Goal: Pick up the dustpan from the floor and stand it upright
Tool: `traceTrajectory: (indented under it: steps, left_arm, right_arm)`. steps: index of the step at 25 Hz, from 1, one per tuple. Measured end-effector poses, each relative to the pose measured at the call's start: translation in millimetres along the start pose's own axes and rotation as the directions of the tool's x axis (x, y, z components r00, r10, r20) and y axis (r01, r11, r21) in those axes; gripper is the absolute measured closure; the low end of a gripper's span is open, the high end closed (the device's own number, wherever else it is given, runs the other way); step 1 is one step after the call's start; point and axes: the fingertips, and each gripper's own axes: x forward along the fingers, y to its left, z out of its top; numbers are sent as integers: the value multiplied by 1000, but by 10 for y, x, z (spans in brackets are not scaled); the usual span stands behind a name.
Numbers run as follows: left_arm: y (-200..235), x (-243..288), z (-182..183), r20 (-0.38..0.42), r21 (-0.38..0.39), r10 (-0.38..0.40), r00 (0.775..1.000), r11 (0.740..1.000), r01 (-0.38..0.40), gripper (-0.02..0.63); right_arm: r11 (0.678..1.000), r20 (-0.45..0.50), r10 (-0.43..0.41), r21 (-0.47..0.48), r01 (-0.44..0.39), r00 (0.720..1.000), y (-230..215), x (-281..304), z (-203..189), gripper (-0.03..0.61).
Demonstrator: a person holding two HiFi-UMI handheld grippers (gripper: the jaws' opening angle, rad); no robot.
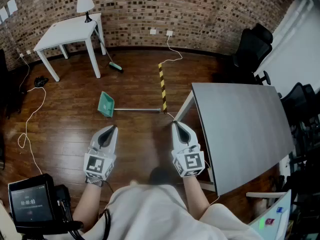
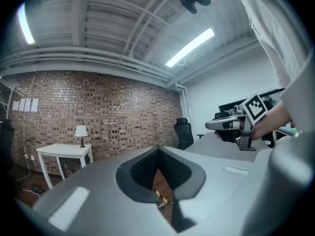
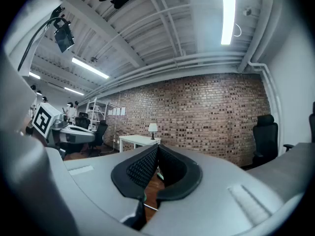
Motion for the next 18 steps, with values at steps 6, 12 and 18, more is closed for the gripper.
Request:
traceTrajectory:
  steps: [6, 12, 18]
  left_arm:
    - [273, 618, -87, 1, -15, 13, 1000, 1000, -13, 614]
    - [609, 1635, -113, 1, -9, 34, 999, 999, -34, 614]
    - [1003, 2564, 120, 12, 0, 102, 995, 995, -102, 614]
  right_arm:
    - [1000, 0, 3, -2, -3, 1000, -378, 564, -109, 566]
    - [1000, 7, 29, -4, -29, 1000, -1019, 1500, -174, 566]
    - [997, 17, 73, -11, -73, 997, -1640, 2331, 36, 566]
